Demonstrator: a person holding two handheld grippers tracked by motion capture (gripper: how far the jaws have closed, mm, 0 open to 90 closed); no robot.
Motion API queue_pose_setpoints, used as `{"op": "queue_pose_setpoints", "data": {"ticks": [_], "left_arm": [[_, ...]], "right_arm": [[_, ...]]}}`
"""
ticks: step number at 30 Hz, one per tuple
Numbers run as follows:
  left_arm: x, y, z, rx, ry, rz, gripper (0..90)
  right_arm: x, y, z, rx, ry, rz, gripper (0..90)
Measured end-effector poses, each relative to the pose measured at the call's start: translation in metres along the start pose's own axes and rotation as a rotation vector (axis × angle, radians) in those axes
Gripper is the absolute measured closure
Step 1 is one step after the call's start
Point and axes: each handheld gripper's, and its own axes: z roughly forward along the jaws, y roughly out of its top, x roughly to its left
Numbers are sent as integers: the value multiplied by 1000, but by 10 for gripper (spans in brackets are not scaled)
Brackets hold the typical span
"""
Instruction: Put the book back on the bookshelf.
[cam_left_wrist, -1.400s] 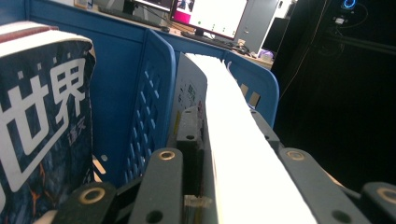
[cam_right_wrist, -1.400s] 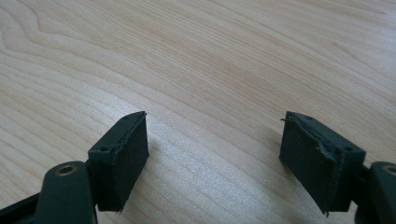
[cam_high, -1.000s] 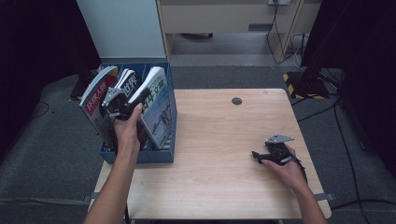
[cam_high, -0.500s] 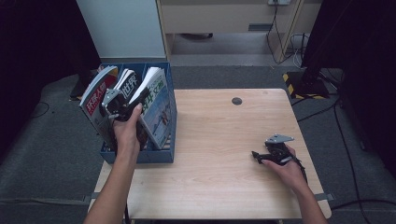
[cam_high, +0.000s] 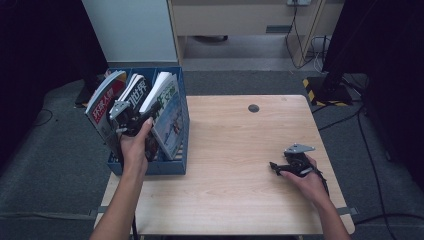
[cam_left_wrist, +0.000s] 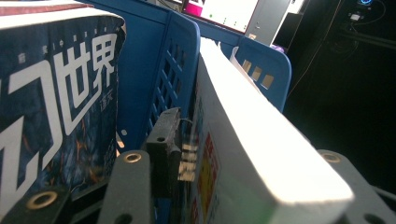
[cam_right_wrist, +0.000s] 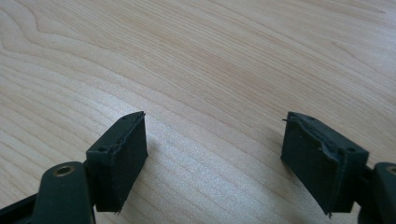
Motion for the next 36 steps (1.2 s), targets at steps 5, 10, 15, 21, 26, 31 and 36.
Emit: {"op": "queue_pose_setpoints", "data": {"ticks": [5,10,15,21,26,31,36], "left_arm": [[-1,-1,-8,-10,-6,15,500],[0,1,-17,-24,1,21,481],[-2,1,-26,-25,-9,31,476],[-4,1,-28,-24,-14,38,471],[-7,0,-30,-18,-17,53,454],[-5,-3,-36,-12,-16,54,449],[-4,-7,-43,-17,-16,51,448]], "right_arm": [[0,0,0,0,1,4,217],[0,0,0,0,1,4,217],[0,0,0,0,1,6,217],[0,0,0,1,1,6,217],[0,0,0,0,2,6,216],[0,0,0,1,1,6,216],[0,1,0,0,2,4,216]]}}
